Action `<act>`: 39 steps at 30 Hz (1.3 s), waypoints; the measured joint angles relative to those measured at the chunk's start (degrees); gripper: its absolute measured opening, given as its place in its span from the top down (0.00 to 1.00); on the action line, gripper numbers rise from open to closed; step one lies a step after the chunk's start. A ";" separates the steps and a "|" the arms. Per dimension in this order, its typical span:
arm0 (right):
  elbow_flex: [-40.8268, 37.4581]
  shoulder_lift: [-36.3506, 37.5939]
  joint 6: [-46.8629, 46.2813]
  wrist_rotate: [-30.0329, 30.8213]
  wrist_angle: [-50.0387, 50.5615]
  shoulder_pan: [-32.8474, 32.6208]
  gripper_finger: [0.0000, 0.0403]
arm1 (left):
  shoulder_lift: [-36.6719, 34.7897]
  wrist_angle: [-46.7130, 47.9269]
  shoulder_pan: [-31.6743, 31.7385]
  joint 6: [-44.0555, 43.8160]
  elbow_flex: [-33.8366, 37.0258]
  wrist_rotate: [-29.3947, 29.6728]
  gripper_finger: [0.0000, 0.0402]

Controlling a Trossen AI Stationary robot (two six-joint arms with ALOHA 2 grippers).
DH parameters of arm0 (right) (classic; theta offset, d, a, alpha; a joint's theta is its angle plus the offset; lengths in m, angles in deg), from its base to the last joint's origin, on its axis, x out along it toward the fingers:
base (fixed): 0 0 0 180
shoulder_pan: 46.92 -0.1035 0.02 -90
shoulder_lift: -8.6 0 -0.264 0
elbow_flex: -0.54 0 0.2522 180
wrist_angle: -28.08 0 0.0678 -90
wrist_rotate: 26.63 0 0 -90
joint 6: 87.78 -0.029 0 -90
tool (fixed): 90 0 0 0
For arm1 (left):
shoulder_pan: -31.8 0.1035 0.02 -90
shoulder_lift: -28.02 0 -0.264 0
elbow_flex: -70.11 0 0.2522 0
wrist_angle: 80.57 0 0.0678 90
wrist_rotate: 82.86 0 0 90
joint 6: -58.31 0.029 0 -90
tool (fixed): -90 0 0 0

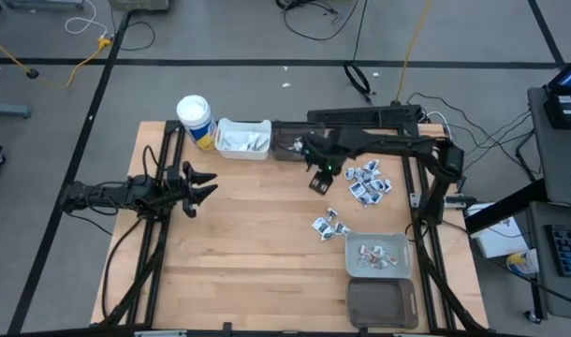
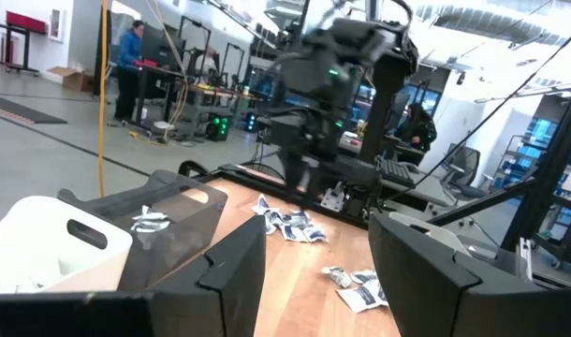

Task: Pick & Place First Aid Supplies
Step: Put the gray towelette pack into the top black bin

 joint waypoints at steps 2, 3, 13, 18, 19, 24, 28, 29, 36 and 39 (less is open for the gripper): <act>-2.70 1.83 -5.73 0.12 -1.82 -2.01 0.65 | 0.00 -0.02 -0.01 0.00 0.00 0.00 0.51; -3.90 2.65 -8.60 0.13 -2.50 -2.85 0.65 | 0.00 -0.02 -0.02 0.00 0.00 0.00 0.51; -10.89 6.47 -35.72 0.54 -3.77 -10.88 0.65 | 0.00 -0.02 -0.01 0.00 0.00 0.00 0.51; -12.17 6.44 -43.83 3.36 -3.77 -13.59 0.65 | 0.00 -0.02 -0.02 -0.02 0.00 0.00 0.51; -12.17 6.52 -44.86 3.34 -3.85 -13.81 0.65 | 0.00 -0.02 -0.02 0.00 0.00 0.00 0.51; -12.27 6.49 -47.12 4.67 -4.56 -14.93 0.65 | 0.00 -0.02 -0.02 0.00 -0.01 0.00 0.51; -14.21 5.66 -47.68 4.69 -8.21 -16.06 0.65 | 0.00 -0.02 -0.02 0.00 0.00 0.00 0.51; -14.93 5.56 -48.44 4.59 -9.08 -16.35 0.65 | 0.00 -0.02 -0.02 0.00 0.00 0.00 0.51; -20.09 5.62 -53.04 4.60 -16.95 -17.89 0.65 | 0.00 -0.02 -0.01 0.00 0.00 0.00 0.51; -21.34 4.55 -53.74 4.61 -19.10 -17.89 0.65 | 0.00 0.00 -0.02 0.00 0.00 0.00 0.51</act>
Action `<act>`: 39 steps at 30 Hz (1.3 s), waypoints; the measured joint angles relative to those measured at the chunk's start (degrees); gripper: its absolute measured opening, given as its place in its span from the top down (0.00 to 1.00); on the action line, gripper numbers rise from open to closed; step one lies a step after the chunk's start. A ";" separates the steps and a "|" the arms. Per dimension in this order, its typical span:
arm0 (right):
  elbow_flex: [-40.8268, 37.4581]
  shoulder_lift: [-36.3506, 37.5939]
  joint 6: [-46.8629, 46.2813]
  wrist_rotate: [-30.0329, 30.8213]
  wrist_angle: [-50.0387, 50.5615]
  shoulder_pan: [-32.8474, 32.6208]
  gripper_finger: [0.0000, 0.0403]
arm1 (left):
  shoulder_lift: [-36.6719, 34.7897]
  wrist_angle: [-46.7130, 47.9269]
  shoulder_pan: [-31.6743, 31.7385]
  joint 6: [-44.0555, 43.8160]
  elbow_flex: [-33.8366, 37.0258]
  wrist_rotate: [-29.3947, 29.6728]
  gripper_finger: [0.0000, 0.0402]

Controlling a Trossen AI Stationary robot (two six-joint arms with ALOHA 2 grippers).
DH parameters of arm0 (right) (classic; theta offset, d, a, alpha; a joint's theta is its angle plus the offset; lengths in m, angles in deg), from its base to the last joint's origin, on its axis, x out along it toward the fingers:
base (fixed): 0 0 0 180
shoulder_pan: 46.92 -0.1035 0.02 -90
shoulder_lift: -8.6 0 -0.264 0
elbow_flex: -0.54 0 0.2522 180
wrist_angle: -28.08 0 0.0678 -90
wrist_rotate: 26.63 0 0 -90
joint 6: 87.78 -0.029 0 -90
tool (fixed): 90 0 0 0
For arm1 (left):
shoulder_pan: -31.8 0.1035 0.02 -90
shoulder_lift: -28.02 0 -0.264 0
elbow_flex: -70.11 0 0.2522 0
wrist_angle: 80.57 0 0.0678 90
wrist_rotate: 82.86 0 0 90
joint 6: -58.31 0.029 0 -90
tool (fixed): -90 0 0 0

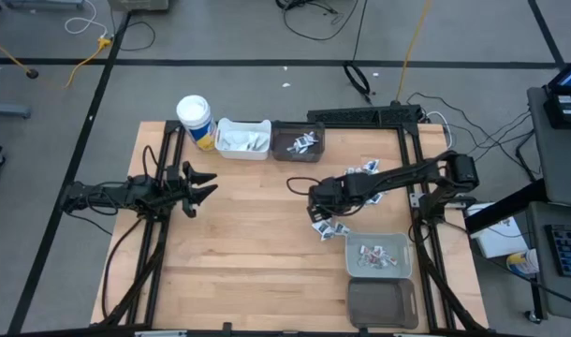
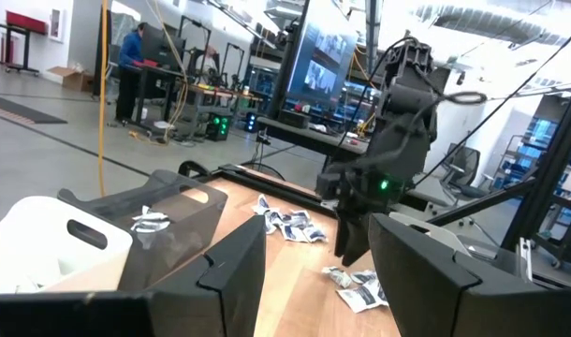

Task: Pick & Place First Aid Supplies
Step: Put the gray towelette pack into the top black bin

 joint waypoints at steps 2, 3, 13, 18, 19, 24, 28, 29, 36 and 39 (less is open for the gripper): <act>-0.11 -1.96 -0.14 0.00 -0.29 0.02 0.65 | 0.00 0.00 0.00 0.00 0.00 0.00 0.51; -0.17 -2.80 0.17 -0.12 -0.40 0.02 0.65 | -0.02 -0.02 0.00 0.00 0.00 0.00 0.51; 0.00 -6.69 0.99 -1.40 -2.46 0.29 0.70 | -0.02 -0.02 0.00 0.00 0.00 0.00 0.51; 0.00 -6.71 2.67 -1.36 -2.91 0.61 0.89 | 0.00 0.00 0.02 0.00 0.00 0.00 0.51; 0.00 -6.71 3.17 -1.33 -2.95 0.61 0.93 | 0.00 -0.01 0.00 0.00 0.00 0.00 0.51; -0.08 -6.07 6.28 -1.86 -2.47 1.27 0.97 | 0.00 -0.02 0.00 0.00 0.00 0.00 0.51; 1.07 -4.73 11.66 -4.51 -1.05 2.52 0.99 | 0.00 -0.02 0.01 0.00 0.00 0.00 0.51; 1.94 -4.48 13.54 -4.80 -0.04 2.78 0.99 | 0.00 -0.02 0.00 0.00 0.00 0.00 0.51; 12.35 -4.37 35.95 -11.50 9.49 5.19 0.99 | 0.00 -0.02 0.00 0.00 0.00 0.00 0.51; 17.28 -4.37 44.39 -11.98 12.59 6.02 1.00 | -0.01 -0.02 0.02 0.00 0.00 0.00 0.51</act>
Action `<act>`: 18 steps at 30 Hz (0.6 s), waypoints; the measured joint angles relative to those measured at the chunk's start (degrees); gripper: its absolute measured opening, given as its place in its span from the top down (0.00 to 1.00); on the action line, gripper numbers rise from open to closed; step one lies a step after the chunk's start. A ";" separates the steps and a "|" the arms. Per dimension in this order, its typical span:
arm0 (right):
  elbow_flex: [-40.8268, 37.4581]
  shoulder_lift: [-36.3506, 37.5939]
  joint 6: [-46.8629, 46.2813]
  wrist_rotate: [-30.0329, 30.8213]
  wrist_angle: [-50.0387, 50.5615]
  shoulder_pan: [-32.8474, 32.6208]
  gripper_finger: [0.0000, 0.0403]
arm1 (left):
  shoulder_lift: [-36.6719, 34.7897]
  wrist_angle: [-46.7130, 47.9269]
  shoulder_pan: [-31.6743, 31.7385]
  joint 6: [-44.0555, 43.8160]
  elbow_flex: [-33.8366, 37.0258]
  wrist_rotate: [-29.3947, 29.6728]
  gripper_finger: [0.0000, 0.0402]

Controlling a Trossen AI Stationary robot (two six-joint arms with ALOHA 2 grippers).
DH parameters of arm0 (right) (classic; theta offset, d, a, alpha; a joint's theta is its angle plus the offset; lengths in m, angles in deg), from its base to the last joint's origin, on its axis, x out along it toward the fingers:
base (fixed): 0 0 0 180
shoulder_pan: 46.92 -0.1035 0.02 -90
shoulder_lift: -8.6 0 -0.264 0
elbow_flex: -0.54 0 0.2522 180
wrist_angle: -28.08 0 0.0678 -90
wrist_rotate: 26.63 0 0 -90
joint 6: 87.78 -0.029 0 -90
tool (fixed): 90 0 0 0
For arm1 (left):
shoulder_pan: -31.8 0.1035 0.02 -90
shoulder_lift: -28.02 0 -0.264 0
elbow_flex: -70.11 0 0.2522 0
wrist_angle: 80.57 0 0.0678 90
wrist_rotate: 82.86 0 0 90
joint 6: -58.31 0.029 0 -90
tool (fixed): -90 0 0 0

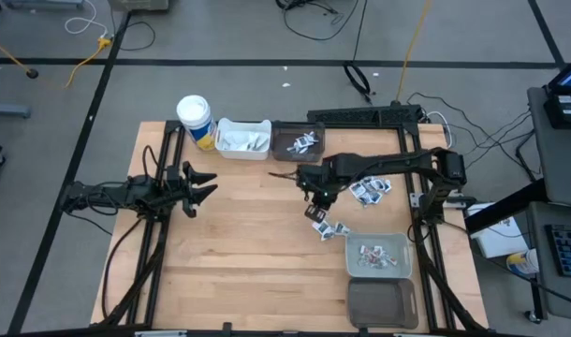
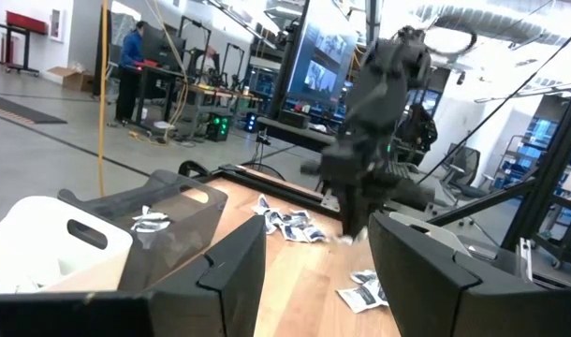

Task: Pick & Place First Aid Supplies
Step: Put the gray towelette pack into the top black bin

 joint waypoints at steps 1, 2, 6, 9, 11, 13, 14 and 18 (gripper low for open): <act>1.55 0.00 2.71 -0.02 1.08 0.19 1.00 | 0.00 0.00 -0.01 0.00 0.00 0.00 0.51; 3.09 0.02 5.07 -0.02 2.20 0.31 1.00 | 0.01 0.00 -0.01 0.00 0.00 0.00 0.51; 8.85 -0.12 14.75 -0.07 7.31 0.55 1.00 | -0.01 0.00 -0.02 0.00 0.00 0.00 0.51; 13.27 -1.89 20.80 0.01 11.45 0.56 1.00 | 0.01 0.00 -0.01 0.00 0.00 0.00 0.51; 15.54 -3.21 23.56 0.02 14.51 0.56 1.00 | -0.01 0.00 -0.02 0.00 0.00 0.00 0.51; 18.18 -4.64 26.08 0.06 17.04 0.54 1.00 | -0.01 0.00 -0.02 0.00 0.00 0.00 0.51; 19.24 -5.41 27.42 0.07 17.79 0.62 1.00 | 0.01 0.00 0.00 0.00 0.00 0.00 0.51; 21.88 -8.21 32.76 -0.07 19.35 3.46 1.00 | 0.01 0.01 0.00 0.00 0.00 0.00 0.51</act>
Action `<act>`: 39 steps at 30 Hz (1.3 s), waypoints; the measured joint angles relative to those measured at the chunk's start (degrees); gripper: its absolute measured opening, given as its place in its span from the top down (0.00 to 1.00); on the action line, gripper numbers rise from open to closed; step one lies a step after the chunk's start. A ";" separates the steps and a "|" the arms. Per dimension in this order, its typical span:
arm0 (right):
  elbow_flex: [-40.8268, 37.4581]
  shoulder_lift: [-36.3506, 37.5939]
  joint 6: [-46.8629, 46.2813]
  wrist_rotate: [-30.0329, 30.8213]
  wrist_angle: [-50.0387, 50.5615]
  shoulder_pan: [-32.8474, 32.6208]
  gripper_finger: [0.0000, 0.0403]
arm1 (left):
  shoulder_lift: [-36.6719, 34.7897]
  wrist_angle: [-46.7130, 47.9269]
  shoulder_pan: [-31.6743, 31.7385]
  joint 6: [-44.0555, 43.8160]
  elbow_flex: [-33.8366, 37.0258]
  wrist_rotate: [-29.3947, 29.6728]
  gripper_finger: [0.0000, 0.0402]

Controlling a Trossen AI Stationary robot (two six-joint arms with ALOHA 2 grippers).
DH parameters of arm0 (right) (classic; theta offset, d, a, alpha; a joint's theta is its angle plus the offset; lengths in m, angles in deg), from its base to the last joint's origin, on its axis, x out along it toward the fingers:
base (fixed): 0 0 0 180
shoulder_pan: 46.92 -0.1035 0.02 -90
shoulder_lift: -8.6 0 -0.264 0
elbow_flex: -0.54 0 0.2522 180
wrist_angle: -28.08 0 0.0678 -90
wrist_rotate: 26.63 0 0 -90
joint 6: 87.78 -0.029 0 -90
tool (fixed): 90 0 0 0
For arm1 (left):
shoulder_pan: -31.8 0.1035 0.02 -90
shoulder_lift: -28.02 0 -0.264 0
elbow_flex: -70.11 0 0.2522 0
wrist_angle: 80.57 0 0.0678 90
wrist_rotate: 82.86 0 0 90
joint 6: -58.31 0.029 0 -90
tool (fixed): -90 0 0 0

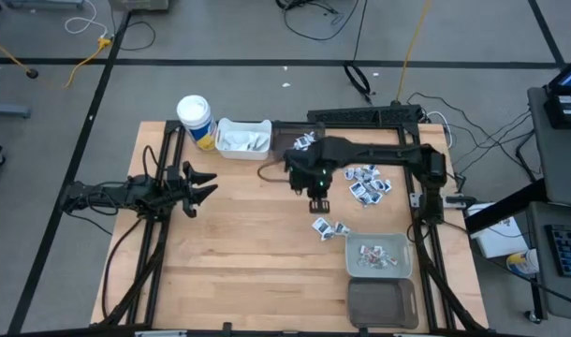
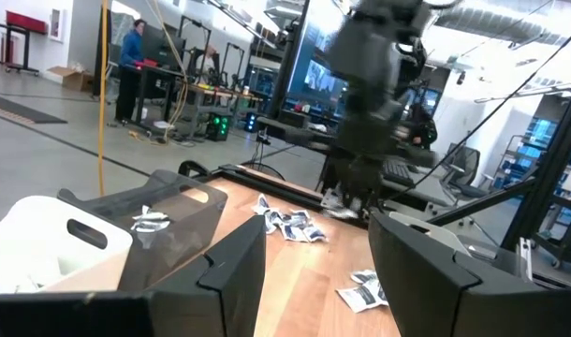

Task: Pick & Place First Aid Supplies
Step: Put the gray towelette pack into the top black bin

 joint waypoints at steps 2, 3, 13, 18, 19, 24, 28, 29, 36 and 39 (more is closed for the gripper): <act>1.73 -1.28 1.58 0.19 0.18 2.67 1.00 | -0.01 -0.01 -0.02 0.00 0.00 0.00 0.51; 2.71 -1.99 2.42 0.23 0.43 3.99 1.00 | -0.01 -0.01 -0.01 0.00 0.00 0.00 0.51; 13.15 -11.25 14.68 4.11 0.62 14.98 1.00 | -0.02 -0.01 0.00 0.00 0.00 0.00 0.51; 18.29 -15.39 19.29 6.71 -0.20 18.93 1.00 | 0.00 -0.01 -0.01 0.00 0.00 0.00 0.51; 19.18 -16.26 19.99 6.71 -0.26 19.54 1.00 | -0.02 -0.01 -0.01 0.00 0.00 0.00 0.51; 21.81 -19.28 21.47 7.95 -0.79 21.77 1.00 | -0.02 -0.01 0.00 0.00 0.00 0.00 0.51; 21.89 -19.83 22.52 7.84 0.24 21.91 1.00 | -0.01 -0.01 -0.01 0.00 0.00 0.00 0.51; 21.89 -19.83 22.54 7.79 -0.01 21.89 1.00 | -0.01 -0.01 -0.01 0.00 0.00 0.00 0.51; 21.91 -19.81 24.64 7.74 -1.30 22.30 0.90 | -0.02 -0.01 -0.02 0.00 0.00 0.00 0.51; 21.45 -19.81 24.44 7.82 -3.04 22.56 0.82 | -0.02 -0.01 -0.01 0.00 0.00 0.00 0.51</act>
